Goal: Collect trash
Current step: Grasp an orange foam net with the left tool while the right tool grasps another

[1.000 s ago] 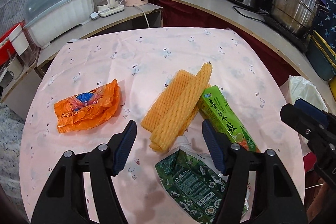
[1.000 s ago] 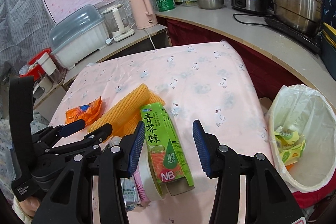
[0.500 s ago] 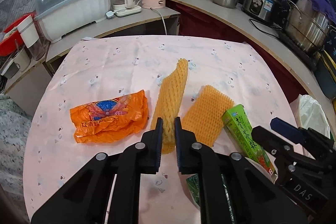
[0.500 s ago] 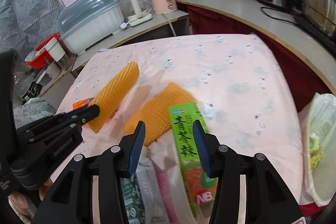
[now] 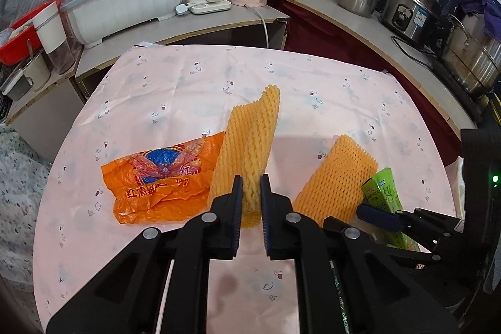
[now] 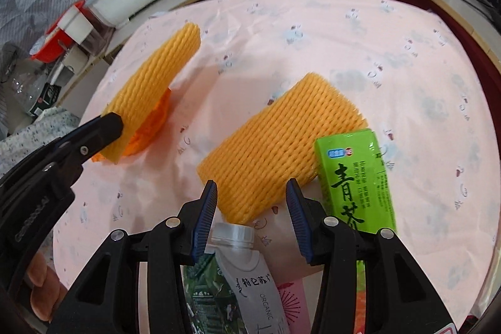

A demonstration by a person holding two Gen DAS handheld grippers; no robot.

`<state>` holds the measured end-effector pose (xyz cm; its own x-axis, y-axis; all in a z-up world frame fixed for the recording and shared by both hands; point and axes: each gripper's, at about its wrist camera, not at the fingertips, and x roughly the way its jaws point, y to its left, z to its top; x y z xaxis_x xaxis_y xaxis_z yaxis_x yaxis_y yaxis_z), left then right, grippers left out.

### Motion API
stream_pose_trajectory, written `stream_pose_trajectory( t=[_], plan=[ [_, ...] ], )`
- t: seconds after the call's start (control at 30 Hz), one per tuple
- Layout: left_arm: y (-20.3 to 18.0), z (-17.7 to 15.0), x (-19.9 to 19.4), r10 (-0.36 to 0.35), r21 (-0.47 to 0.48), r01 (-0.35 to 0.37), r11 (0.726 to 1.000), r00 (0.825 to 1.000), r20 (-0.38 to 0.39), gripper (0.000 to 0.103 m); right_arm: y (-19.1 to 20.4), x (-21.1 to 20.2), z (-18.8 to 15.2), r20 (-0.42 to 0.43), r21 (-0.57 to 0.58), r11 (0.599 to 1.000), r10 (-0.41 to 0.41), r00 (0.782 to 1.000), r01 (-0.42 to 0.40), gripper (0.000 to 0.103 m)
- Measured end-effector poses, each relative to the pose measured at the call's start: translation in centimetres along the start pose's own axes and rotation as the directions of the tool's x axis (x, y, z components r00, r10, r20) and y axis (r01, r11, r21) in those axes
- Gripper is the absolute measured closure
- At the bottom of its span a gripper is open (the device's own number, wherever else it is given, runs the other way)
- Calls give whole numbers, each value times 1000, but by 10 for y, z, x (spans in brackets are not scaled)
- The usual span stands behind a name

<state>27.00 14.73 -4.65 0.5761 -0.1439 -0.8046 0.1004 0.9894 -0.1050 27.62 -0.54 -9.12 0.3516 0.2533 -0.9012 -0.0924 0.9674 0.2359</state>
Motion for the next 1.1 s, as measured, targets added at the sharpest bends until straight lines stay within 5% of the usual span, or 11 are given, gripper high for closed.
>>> stream_pose_trajectory(
  t=[0.27, 0.37, 0.43, 0.53, 0.9, 1.1],
  plan=[
    [-2, -5, 15, -10, -3, 9, 1000, 1000, -27, 92, 2, 13, 11, -61, -29, 999, -27, 998, 26, 60],
    [-3, -6, 16, -11, -4, 10, 1000, 999, -31, 92, 4, 13, 14, -54, -49, 997, -60, 997, 57, 74],
    [-3, -5, 16, -10, -3, 10, 1000, 999, -31, 92, 1, 10, 14, -45, -59, 995, -89, 995, 87, 93],
    [-5, -6, 15, -9, 1, 9, 1000, 1000, -28, 92, -2, 9, 15, -40, -57, 995, -84, 996, 82, 102],
    [-17, -4, -8, -4, 12, 4, 1000, 1000, 7, 92, -9, -39, 10, 81, -31, 999, -30, 996, 32, 102],
    [-18, -4, -15, -4, 10, 4, 1000, 1000, 18, 92, -11, -26, 11, -29, -4, 1000, 9, 1000, -9, 94]
  ],
)
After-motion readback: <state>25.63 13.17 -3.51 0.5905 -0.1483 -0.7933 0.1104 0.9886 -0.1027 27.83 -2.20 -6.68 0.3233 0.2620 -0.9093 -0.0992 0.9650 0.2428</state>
